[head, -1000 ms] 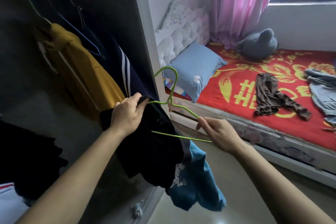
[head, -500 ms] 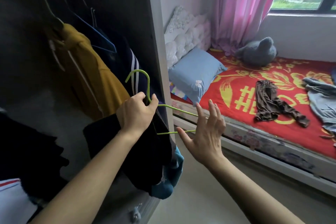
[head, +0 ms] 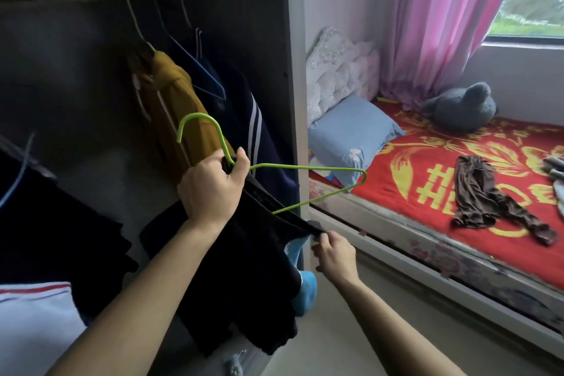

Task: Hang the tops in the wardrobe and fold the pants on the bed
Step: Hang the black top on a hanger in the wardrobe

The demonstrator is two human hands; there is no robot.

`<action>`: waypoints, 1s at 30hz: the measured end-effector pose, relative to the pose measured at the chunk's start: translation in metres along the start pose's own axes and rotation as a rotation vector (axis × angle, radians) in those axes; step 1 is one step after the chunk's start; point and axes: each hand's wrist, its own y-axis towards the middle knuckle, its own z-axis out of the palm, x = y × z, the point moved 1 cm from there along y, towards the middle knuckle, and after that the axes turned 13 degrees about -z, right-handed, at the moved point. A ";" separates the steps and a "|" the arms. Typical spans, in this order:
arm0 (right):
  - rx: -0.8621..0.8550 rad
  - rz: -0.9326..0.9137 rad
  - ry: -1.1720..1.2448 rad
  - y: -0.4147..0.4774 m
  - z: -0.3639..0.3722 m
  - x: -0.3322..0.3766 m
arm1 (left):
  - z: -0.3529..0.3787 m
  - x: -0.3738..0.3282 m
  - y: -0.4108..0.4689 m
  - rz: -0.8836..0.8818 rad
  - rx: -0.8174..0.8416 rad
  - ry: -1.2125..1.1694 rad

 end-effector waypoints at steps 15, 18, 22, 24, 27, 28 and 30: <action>-0.005 -0.584 -0.184 0.030 -0.067 0.069 | 0.014 0.042 -0.009 0.204 0.182 0.259; 0.096 -0.779 -0.281 0.028 -0.058 0.081 | 0.017 0.030 -0.012 0.216 0.214 0.241; 0.161 -0.783 -0.159 0.032 -0.054 0.094 | 0.021 0.023 -0.018 0.193 0.276 0.165; 0.219 -0.725 -0.100 0.034 -0.052 0.096 | 0.024 0.022 -0.020 0.136 0.326 -0.015; 0.305 -0.783 -0.215 0.032 -0.059 0.094 | 0.026 0.024 -0.021 0.093 0.401 -0.231; 0.306 -0.837 -0.320 0.033 -0.065 0.091 | 0.026 0.029 -0.020 0.103 0.399 -0.247; 0.226 -0.898 -0.459 0.040 -0.084 0.082 | 0.025 0.043 -0.014 0.093 0.384 -0.253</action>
